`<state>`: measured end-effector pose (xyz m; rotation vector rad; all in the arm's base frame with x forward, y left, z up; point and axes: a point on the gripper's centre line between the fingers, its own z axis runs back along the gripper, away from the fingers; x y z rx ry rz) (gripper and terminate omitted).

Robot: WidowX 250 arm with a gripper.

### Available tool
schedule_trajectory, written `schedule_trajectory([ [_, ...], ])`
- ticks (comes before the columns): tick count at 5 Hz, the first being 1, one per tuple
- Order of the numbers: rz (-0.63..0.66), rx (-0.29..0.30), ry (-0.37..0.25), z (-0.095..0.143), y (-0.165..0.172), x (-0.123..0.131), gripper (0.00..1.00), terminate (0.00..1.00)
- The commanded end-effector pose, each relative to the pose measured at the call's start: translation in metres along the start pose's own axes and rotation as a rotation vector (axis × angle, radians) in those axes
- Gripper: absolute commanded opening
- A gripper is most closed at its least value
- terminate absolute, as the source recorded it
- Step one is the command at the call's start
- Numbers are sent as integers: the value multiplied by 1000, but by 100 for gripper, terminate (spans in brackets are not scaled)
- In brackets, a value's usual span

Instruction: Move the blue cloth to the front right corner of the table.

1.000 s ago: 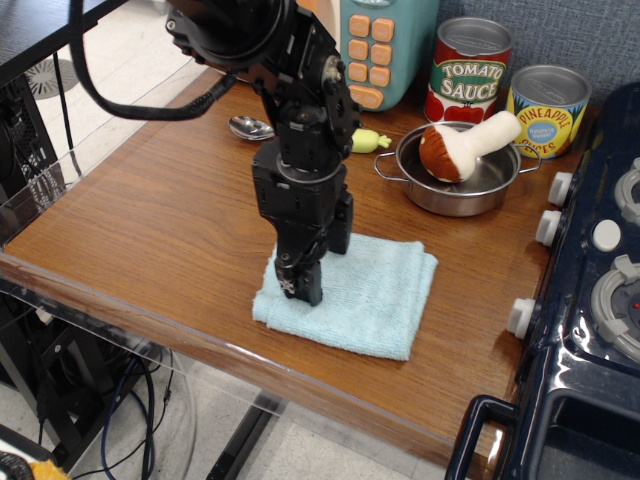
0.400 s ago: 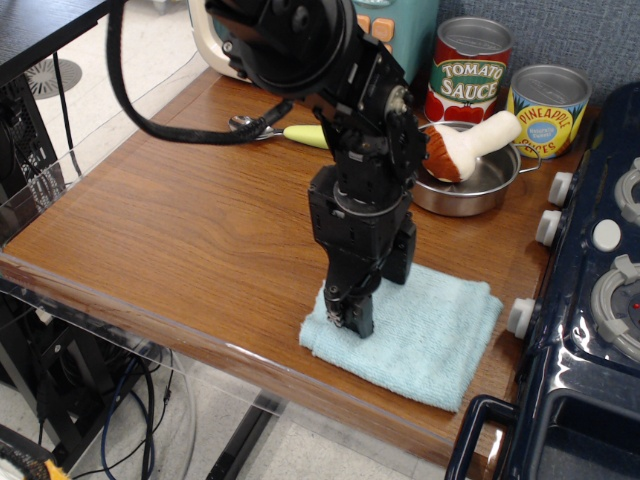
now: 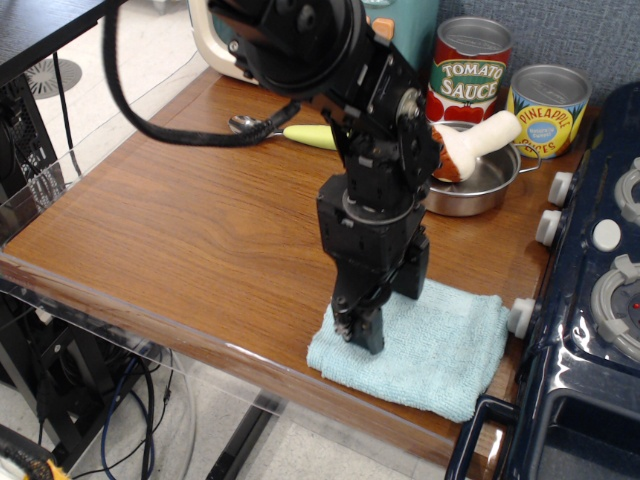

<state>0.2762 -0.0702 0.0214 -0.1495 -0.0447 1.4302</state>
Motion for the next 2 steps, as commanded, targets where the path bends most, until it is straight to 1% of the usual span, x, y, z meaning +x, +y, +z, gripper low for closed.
schedule_trajectory([
  [1,47,-155,47,67,-17,9,100,0],
  [2,57,-194,58,85,-17,15,100,0],
])
